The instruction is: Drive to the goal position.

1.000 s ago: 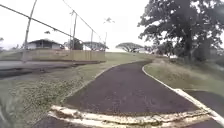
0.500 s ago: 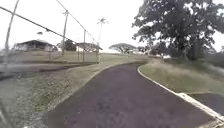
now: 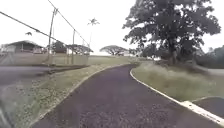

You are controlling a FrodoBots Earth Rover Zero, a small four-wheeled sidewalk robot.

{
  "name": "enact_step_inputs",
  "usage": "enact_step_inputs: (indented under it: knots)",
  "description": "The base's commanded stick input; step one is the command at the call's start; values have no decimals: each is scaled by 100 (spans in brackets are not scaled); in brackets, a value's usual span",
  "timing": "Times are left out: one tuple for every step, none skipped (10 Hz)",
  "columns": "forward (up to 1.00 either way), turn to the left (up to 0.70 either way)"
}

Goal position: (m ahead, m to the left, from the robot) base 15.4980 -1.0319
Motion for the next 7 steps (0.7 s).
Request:
enact_step_inputs:
  knots:
    - [100, 0]
    - [100, 0]
    - [100, -15]
    - [100, -30]
    - [100, -13]
    - [100, 0]
    - [100, 0]
